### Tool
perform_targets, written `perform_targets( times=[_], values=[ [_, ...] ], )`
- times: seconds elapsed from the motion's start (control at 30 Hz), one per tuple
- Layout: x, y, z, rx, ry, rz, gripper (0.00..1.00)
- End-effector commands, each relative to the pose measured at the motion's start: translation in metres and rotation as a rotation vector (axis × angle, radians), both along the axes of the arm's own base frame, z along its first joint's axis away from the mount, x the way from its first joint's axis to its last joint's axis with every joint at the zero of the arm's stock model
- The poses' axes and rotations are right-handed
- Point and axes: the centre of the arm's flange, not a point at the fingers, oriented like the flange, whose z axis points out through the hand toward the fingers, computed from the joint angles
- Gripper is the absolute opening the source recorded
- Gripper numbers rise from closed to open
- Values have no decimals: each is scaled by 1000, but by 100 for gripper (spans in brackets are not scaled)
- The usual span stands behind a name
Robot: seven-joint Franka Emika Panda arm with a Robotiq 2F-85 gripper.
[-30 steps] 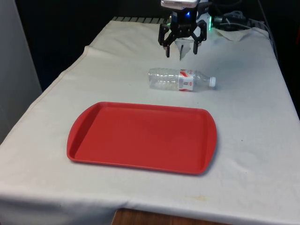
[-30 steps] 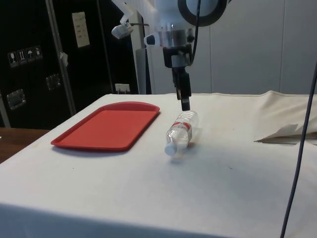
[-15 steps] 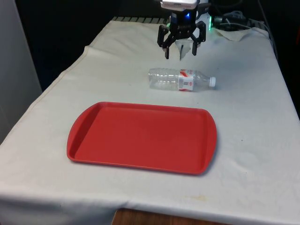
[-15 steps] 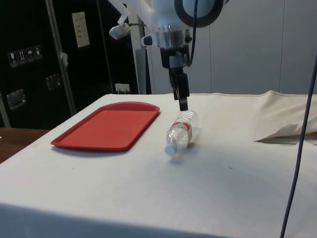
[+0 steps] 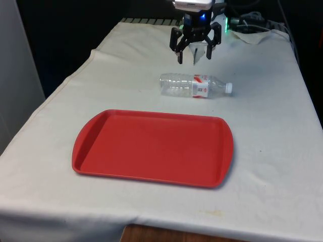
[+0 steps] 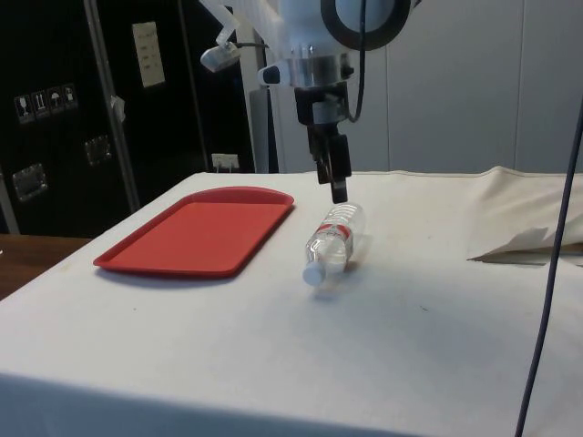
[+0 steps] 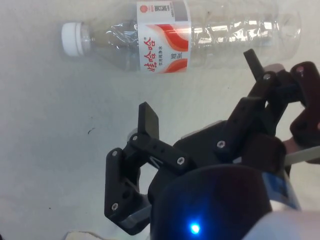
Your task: Place the bottle upright on the tray.
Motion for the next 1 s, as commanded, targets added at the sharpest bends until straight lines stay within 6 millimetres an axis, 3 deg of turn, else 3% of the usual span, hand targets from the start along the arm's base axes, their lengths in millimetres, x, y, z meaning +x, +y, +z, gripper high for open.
perform_targets(
  times=[0.0,0.97],
  values=[
    [0,1,0,-3,0,11,100],
    [-3,7,-2,0,8,90,100]
  ],
)
